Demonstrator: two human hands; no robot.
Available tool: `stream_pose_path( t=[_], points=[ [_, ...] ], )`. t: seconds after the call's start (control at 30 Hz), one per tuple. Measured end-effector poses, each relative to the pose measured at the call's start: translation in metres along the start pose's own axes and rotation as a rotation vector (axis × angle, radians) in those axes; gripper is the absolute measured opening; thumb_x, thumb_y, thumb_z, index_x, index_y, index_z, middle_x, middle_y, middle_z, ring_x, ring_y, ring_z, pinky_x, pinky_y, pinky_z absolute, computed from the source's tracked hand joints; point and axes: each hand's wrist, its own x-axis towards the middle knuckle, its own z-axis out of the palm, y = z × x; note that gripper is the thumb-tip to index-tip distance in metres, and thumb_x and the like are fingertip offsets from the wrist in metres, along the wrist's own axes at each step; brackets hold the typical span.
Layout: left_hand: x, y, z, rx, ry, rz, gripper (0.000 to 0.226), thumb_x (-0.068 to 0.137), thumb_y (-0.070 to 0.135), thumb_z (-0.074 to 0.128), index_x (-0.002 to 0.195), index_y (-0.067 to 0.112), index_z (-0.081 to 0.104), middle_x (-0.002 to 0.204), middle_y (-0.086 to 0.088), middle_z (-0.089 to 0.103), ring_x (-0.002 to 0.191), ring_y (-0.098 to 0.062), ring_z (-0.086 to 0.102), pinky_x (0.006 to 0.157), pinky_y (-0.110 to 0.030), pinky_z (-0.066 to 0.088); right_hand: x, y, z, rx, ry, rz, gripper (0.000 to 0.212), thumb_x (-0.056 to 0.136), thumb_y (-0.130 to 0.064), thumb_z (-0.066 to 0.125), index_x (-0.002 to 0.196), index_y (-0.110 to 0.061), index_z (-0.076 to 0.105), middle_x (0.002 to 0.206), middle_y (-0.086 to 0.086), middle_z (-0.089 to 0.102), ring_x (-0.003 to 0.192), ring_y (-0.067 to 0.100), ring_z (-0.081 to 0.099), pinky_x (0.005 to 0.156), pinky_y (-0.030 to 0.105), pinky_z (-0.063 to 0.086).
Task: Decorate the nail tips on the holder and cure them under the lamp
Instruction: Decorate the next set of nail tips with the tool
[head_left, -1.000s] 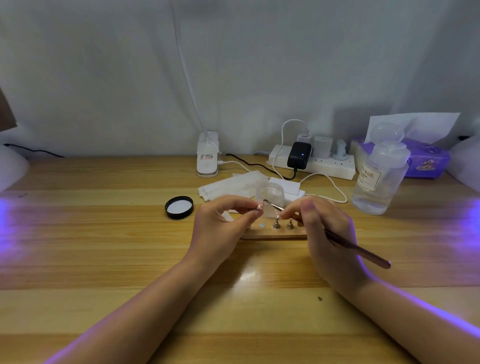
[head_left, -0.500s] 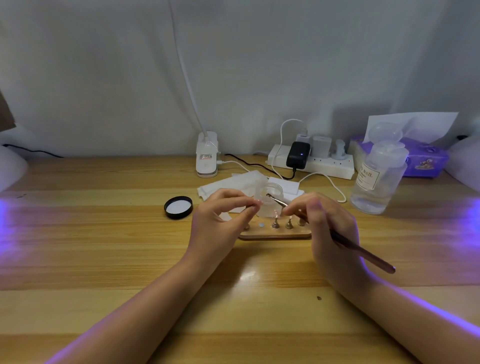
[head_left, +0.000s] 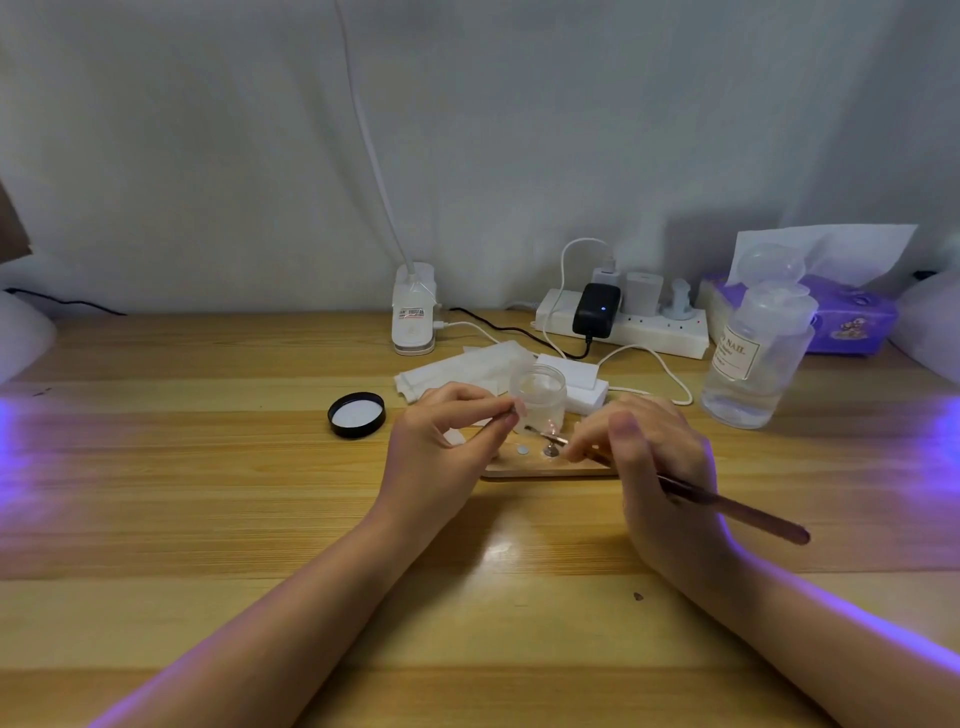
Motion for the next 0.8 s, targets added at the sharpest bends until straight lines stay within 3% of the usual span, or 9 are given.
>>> stream_pose_path(
  t=[0.1, 0.17, 0.27, 0.33, 0.5, 0.6, 0.73, 0.8],
  points=[
    [-0.0003, -0.0002, -0.0002, 0.018, -0.007, -0.008, 0.022, 0.076, 0.012, 0.069, 0.097, 0.019, 0.068, 0.083, 0.007, 0.064, 0.078, -0.004, 0.059, 0.067, -0.029, 0.053, 0.0021, 0.0004, 0.0015, -0.055, -0.032, 0.017, 0.049, 0.098, -0.039, 0.028, 0.077, -0.015, 0.065, 0.071, -0.001, 0.064, 0.071, 0.015, 0.061, 0.068, 0.048, 0.045],
    [-0.0002, -0.0003, -0.0005, 0.020, -0.005, -0.017, 0.023, 0.077, 0.010, 0.069, 0.098, 0.018, 0.068, 0.083, 0.008, 0.064, 0.079, -0.007, 0.059, 0.069, -0.033, 0.054, 0.0028, -0.0005, 0.0022, -0.092, -0.070, 0.022, 0.050, 0.097, -0.040, 0.029, 0.079, -0.013, 0.067, 0.074, -0.005, 0.063, 0.073, 0.012, 0.060, 0.069, 0.046, 0.045],
    [-0.0001, 0.0002, -0.0002, 0.019, -0.009, -0.023, 0.021, 0.076, 0.015, 0.069, 0.096, 0.020, 0.069, 0.084, 0.009, 0.066, 0.083, -0.006, 0.060, 0.073, -0.040, 0.054, 0.0002, -0.0016, 0.0010, -0.054, -0.060, 0.012, 0.057, 0.098, -0.041, 0.027, 0.068, -0.012, 0.066, 0.070, -0.015, 0.061, 0.070, 0.004, 0.058, 0.072, 0.044, 0.042],
    [-0.0004, 0.0003, -0.0001, 0.009, -0.008, -0.031, 0.021, 0.074, 0.021, 0.068, 0.094, 0.018, 0.071, 0.085, 0.006, 0.068, 0.085, -0.008, 0.061, 0.073, -0.045, 0.054, -0.0015, -0.0014, 0.0000, -0.016, -0.035, 0.009, 0.059, 0.099, -0.040, 0.027, 0.063, -0.012, 0.065, 0.068, -0.009, 0.061, 0.066, 0.003, 0.056, 0.071, 0.045, 0.040],
    [-0.0002, -0.0008, -0.0005, 0.014, -0.013, -0.043, 0.017, 0.075, 0.016, 0.071, 0.091, 0.018, 0.073, 0.087, 0.004, 0.071, 0.088, -0.014, 0.064, 0.075, -0.049, 0.053, 0.0020, -0.0002, 0.0016, -0.049, -0.024, 0.043, 0.051, 0.097, -0.039, 0.029, 0.076, -0.011, 0.066, 0.071, -0.002, 0.064, 0.072, 0.014, 0.060, 0.068, 0.048, 0.045],
    [-0.0003, -0.0007, -0.0012, 0.001, -0.004, -0.059, 0.015, 0.074, 0.013, 0.072, 0.088, 0.019, 0.073, 0.085, 0.006, 0.071, 0.085, -0.012, 0.065, 0.076, -0.047, 0.053, 0.0012, -0.0004, 0.0016, -0.086, -0.072, 0.021, 0.052, 0.097, -0.039, 0.029, 0.075, -0.012, 0.067, 0.074, -0.009, 0.062, 0.073, 0.010, 0.060, 0.070, 0.045, 0.044],
    [-0.0002, -0.0009, -0.0021, 0.022, 0.017, -0.061, 0.016, 0.073, 0.016, 0.074, 0.081, 0.029, 0.071, 0.080, 0.017, 0.070, 0.081, 0.000, 0.063, 0.076, -0.022, 0.051, -0.0014, -0.0026, 0.0004, -0.034, -0.046, -0.005, 0.060, 0.099, -0.039, 0.027, 0.063, -0.010, 0.066, 0.065, -0.008, 0.063, 0.065, 0.008, 0.057, 0.071, 0.044, 0.041],
    [-0.0001, -0.0002, -0.0024, 0.032, 0.023, -0.061, 0.017, 0.073, 0.017, 0.074, 0.078, 0.032, 0.069, 0.078, 0.019, 0.069, 0.078, 0.001, 0.062, 0.073, -0.019, 0.050, -0.0005, -0.0024, 0.0005, -0.020, -0.024, 0.016, 0.056, 0.099, -0.039, 0.027, 0.068, -0.011, 0.065, 0.067, -0.005, 0.063, 0.067, 0.010, 0.058, 0.069, 0.046, 0.044]
  ],
)
